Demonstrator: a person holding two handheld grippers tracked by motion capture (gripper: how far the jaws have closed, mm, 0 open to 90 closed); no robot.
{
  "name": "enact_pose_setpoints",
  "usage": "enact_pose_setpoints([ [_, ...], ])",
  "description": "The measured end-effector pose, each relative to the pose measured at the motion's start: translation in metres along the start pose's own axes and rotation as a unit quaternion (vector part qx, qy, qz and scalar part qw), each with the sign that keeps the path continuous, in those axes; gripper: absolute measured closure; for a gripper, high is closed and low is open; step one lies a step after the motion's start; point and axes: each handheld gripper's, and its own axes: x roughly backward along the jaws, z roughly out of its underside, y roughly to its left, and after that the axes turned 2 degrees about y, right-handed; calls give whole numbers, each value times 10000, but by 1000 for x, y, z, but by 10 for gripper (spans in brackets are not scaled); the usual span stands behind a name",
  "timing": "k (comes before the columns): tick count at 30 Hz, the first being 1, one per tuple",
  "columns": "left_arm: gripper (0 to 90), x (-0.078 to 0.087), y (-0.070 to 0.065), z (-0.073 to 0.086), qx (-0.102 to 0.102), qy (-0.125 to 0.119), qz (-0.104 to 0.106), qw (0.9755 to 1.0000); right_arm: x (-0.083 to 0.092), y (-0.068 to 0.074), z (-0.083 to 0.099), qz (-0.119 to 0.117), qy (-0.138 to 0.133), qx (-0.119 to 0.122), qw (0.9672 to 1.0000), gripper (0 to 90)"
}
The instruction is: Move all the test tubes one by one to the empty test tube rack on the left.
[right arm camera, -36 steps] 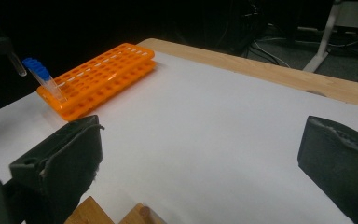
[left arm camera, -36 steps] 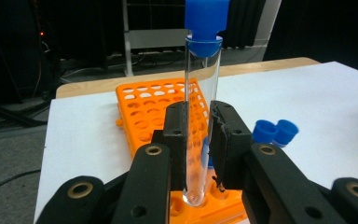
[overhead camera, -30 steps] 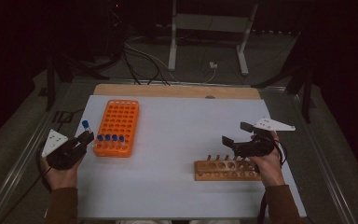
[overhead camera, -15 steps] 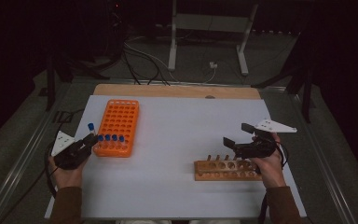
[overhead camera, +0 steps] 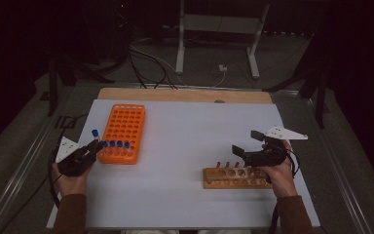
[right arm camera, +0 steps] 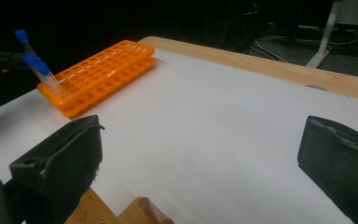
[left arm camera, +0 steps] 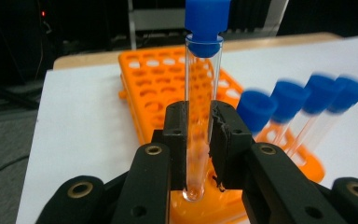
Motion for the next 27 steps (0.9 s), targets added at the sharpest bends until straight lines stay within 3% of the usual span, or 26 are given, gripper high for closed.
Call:
enact_pose_setpoints([
  [6, 781, -4, -3, 9, -64, 313, -90, 9994, 1, 0, 3, 6, 48, 30, 10000, 1],
  [12, 781, -3, -2, 11, -40, 405, -88, 9991, -1, 0, 10, 65, 154, 92, 9998, 1],
  [22, 781, -6, -4, 15, -116, 614, -112, 9980, 3, 0, 12, 85, 121, 59, 9999, 1],
  [27, 780, -6, -5, 16, -140, 599, -143, 9980, 4, 1, 14, 66, 71, 75, 9999, 1],
])
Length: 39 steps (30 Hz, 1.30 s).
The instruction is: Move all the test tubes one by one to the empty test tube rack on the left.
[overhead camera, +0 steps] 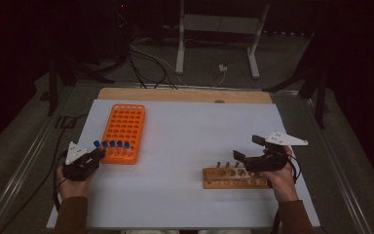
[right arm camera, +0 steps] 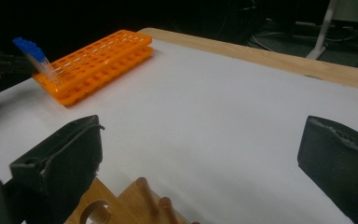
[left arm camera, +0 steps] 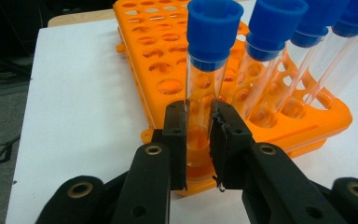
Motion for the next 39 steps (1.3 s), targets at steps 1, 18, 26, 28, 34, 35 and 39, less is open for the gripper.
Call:
enact_pose_setpoints([
  [1, 780, 0, 0, 0, -1, -2, -10, 10000, 1, 0, 1, -5, -32, -2, 10000, 1],
  [18, 480, 24, 4, 0, 509, -470, 77, 9976, 12, 3, 22, 15, -470, -44, 9989, 1],
  [26, 252, 45, -12, -8, 389, -887, 338, 9947, 16, 9, 29, 94, -605, 118, 9981, 1],
  [28, 207, 48, -16, -10, 369, -960, 377, 9940, 18, 9, 30, 108, -625, 125, 9979, 1],
  [34, 132, 58, -30, -17, 292, -1137, 486, 9919, 22, 7, 36, 246, -694, 139, 9972, 1],
  [35, 119, 59, -32, -18, 259, -1134, 507, 9919, 23, 6, 37, 249, -729, 118, 9970, 1],
  [39, 24, 61, -37, -19, 262, -1118, 495, 9922, 26, 7, 40, 296, -814, 73, 9962, 1],
])
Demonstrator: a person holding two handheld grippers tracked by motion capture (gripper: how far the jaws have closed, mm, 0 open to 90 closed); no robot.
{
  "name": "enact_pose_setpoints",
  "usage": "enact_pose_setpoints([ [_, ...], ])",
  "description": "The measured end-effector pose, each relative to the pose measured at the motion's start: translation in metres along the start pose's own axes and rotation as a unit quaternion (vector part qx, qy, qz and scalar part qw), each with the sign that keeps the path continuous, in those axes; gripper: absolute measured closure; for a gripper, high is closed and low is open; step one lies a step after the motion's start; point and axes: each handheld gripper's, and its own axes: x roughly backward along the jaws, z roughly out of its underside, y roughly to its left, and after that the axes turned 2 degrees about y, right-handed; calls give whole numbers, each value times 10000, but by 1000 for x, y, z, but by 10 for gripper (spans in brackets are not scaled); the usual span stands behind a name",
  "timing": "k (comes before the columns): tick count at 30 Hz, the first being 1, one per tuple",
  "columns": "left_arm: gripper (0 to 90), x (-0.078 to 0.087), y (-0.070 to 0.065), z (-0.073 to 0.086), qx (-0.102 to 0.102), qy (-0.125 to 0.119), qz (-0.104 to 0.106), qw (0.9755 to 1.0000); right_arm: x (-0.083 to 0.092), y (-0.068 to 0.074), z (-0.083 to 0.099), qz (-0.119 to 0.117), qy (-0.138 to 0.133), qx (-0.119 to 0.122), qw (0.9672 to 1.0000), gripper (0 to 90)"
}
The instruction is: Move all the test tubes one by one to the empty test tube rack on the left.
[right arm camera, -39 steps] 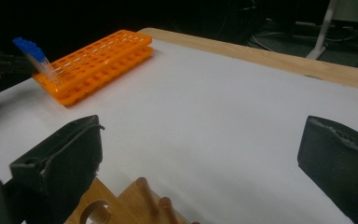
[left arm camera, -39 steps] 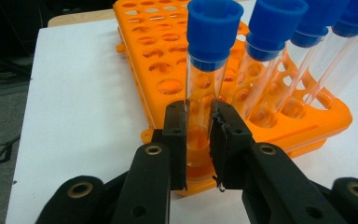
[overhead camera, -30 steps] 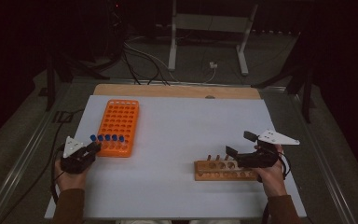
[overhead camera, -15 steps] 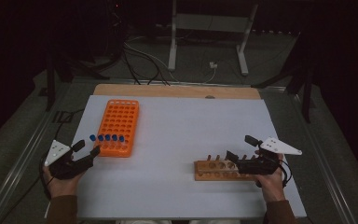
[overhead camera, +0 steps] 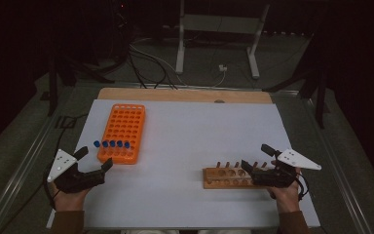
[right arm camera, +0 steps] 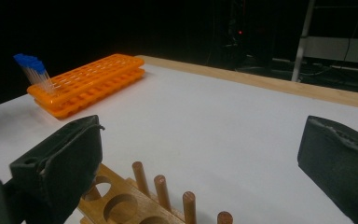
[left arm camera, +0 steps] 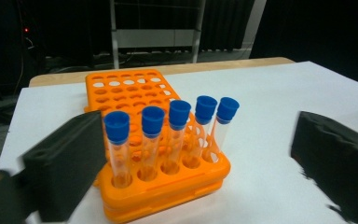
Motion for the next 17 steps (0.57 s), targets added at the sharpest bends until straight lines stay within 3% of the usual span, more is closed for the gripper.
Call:
enact_pose_setpoints([
  [7, 5, 1, -1, -1, -80, -95, -27, 9999, 1, 0, 3, 89, -36, 49, 9999, 1],
  [17, 5, 1, 3, 2, -1, -99, -83, 9999, -1, 1, 5, 172, 23, 84, 9998, 1],
])
